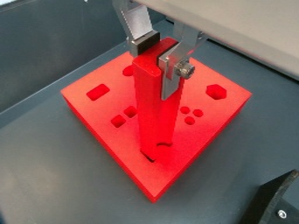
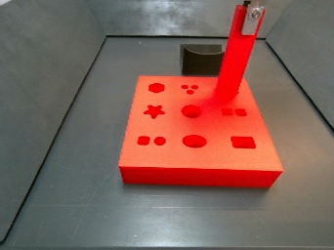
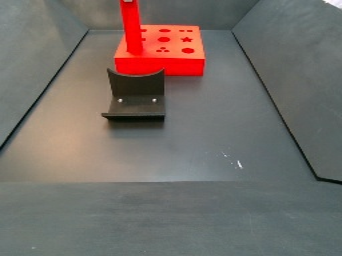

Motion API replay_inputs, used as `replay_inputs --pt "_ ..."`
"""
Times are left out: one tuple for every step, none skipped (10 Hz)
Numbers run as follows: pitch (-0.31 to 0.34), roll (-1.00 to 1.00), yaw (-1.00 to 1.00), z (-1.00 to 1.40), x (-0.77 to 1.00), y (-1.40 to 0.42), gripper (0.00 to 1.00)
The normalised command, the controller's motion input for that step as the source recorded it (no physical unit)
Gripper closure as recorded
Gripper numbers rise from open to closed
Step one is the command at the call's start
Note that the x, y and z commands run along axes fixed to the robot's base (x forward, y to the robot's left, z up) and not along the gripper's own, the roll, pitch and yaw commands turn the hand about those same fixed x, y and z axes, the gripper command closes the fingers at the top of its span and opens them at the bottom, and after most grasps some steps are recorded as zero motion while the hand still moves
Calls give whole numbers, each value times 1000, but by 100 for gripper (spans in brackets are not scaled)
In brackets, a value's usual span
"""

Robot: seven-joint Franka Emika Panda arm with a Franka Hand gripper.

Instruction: Insert the arch object.

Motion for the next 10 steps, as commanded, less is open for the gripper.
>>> replay_inputs --pt "-31 6 0 -146 0 0 100" --pt "-41 0 -31 -183 0 -46 100" --pt "-34 0 -191 -180 34 -29 100" --pt "-11 0 -229 -126 9 0 100" --pt "0 0 -94 -49 0 0 100" --pt "0 0 -120 -26 0 0 100" --pt "0 0 -191 0 43 0 100" --pt "0 0 0 0 20 0 100" --pt "0 0 0 -31 0 0 100" --pt "0 9 54 -183 89 0 100"
